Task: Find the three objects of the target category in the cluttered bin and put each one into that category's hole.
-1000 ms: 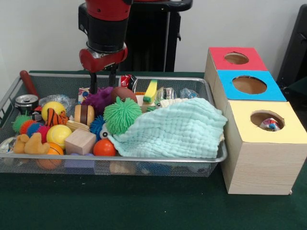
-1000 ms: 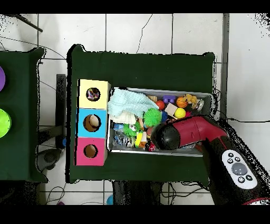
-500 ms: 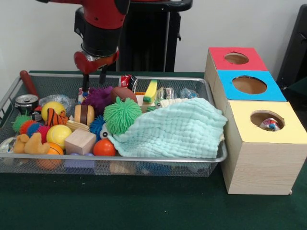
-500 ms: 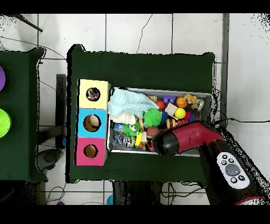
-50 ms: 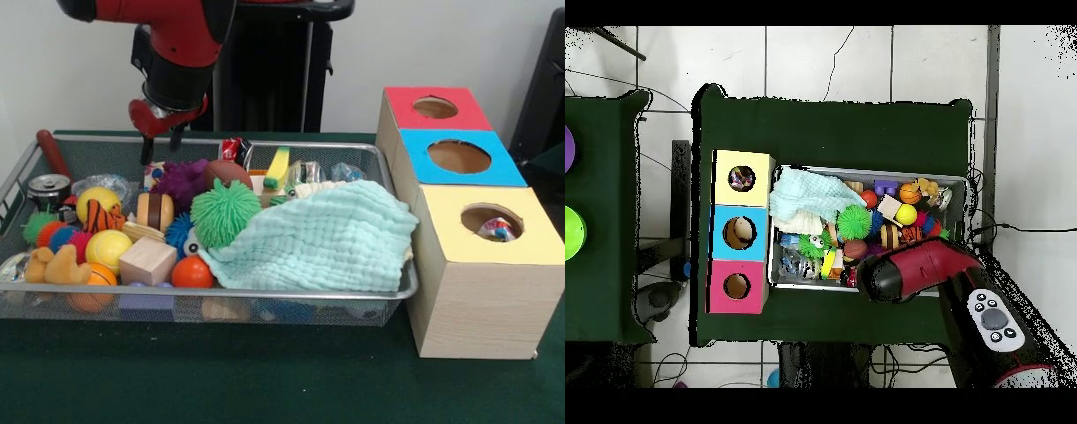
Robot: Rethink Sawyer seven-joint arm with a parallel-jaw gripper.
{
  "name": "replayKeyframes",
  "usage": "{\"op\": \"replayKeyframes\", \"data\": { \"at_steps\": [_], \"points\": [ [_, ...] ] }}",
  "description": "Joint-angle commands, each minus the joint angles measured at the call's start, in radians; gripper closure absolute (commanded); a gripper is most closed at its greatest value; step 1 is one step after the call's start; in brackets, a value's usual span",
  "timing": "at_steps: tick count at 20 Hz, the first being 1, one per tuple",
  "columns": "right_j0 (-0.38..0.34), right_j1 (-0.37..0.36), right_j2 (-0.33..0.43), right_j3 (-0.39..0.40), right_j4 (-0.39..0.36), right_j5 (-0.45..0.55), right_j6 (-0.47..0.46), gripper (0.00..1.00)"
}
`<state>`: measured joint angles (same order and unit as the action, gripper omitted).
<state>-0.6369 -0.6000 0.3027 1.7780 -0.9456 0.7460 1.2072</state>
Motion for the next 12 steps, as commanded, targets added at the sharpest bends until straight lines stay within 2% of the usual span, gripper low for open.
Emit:
{"op": "replayKeyframes", "data": {
  "at_steps": [1,5,12],
  "points": [
    [0.015,0.121,-0.035,-0.070,-0.062,-0.014,0.036,0.00],
    [0.003,0.171,-0.037,-0.080,-0.057,-0.043,0.023,0.00],
    [0.037,0.171,-0.089,-0.103,-0.097,-0.065,0.051,0.00]
  ]
}}
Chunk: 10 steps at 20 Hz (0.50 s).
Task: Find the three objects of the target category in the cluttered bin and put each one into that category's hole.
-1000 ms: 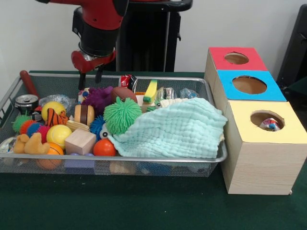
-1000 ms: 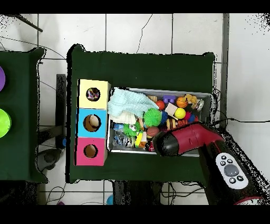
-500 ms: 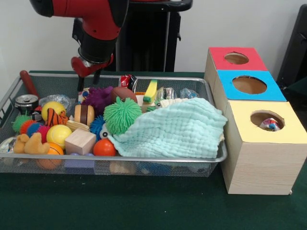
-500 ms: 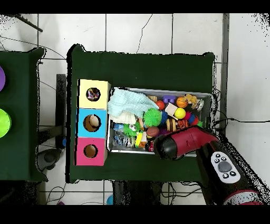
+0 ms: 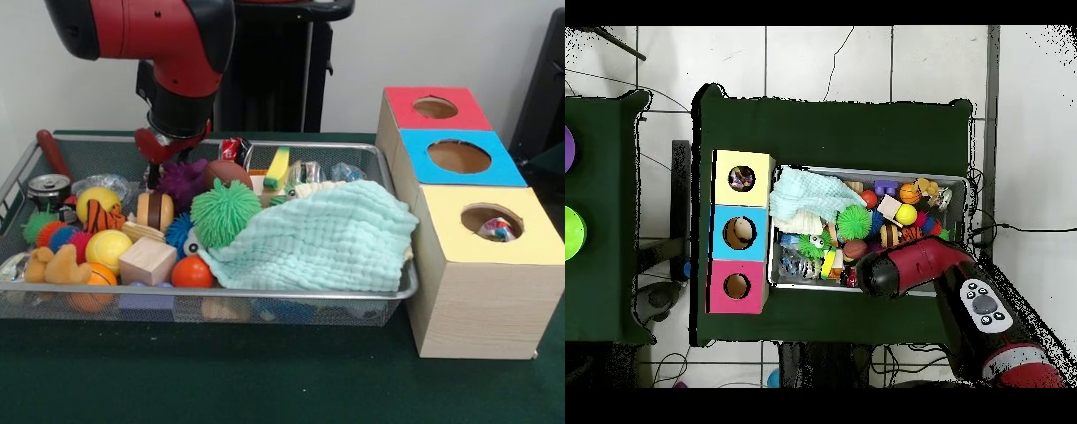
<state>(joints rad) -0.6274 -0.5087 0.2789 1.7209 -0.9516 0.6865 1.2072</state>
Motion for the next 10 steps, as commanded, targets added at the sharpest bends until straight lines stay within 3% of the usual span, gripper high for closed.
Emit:
{"op": "replayKeyframes", "data": {
  "at_steps": [1,10],
  "points": [
    [0.034,0.079,-0.073,-0.049,-0.092,0.002,0.051,0.00],
    [0.080,0.090,-0.147,-0.081,-0.072,0.057,0.054,0.00]
  ]
}}
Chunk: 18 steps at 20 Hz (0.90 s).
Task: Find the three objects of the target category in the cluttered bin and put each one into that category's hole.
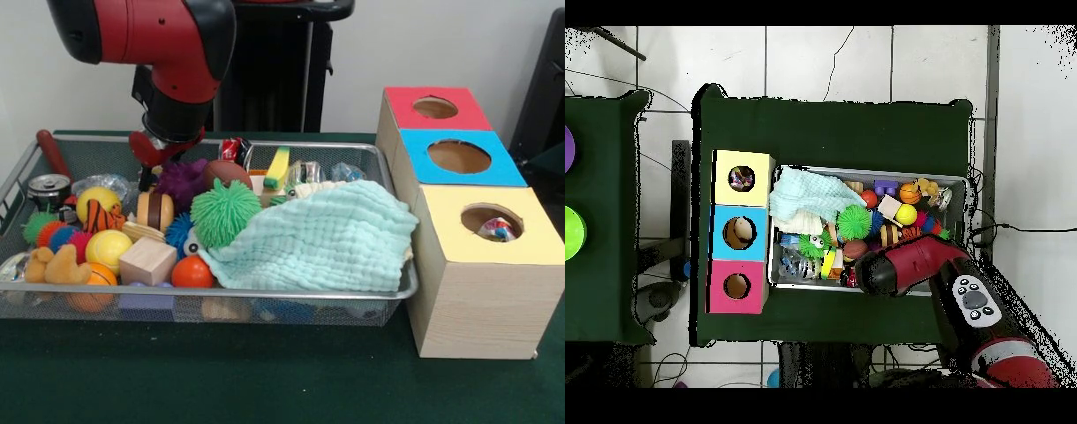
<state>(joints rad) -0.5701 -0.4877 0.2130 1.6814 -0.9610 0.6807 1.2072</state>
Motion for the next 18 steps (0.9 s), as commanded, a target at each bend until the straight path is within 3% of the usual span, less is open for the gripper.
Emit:
{"op": "replayKeyframes", "data": {
  "at_steps": [1,6,7,18],
  "points": [
    [0.023,0.069,-0.081,-0.041,-0.055,0.059,0.051,0.00],
    [0.033,0.075,-0.074,-0.035,-0.016,0.063,0.048,0.00],
    [0.034,0.075,-0.077,-0.033,-0.008,0.059,0.046,1.00],
    [0.052,0.079,-0.094,-0.037,0.001,0.054,0.048,1.00]
  ]
}}
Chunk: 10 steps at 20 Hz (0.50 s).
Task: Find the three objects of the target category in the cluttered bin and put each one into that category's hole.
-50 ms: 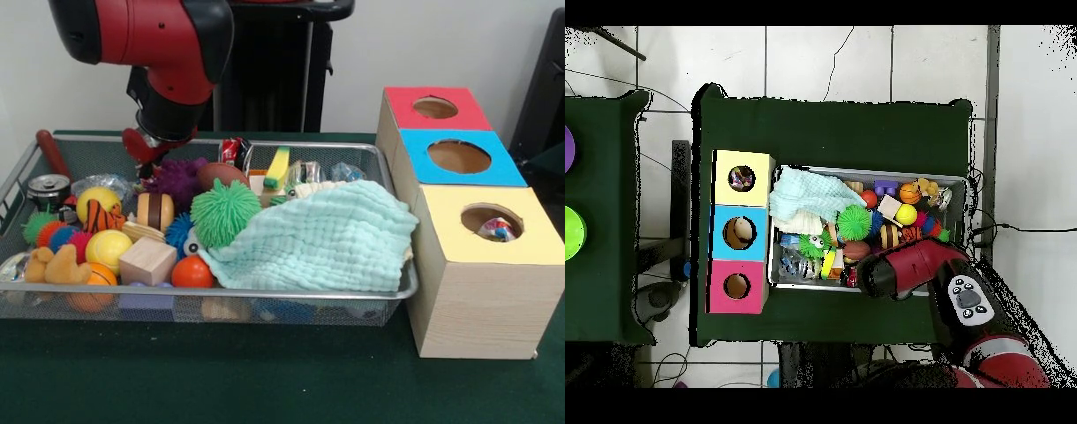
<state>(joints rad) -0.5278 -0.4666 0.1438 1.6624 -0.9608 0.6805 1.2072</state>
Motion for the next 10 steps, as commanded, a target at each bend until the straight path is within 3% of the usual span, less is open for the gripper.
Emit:
{"op": "replayKeyframes", "data": {
  "at_steps": [1,6,7,10],
  "points": [
    [0.011,0.058,-0.027,-0.018,0.001,0.053,0.049,1.00],
    [0.007,0.035,-0.017,-0.009,0.001,0.003,0.053,1.00],
    [-0.001,-0.012,-0.011,0.016,0.008,-0.012,0.042,1.00],
    [-0.057,-0.279,0.090,0.141,0.144,0.013,-0.080,1.00]
  ]
}}
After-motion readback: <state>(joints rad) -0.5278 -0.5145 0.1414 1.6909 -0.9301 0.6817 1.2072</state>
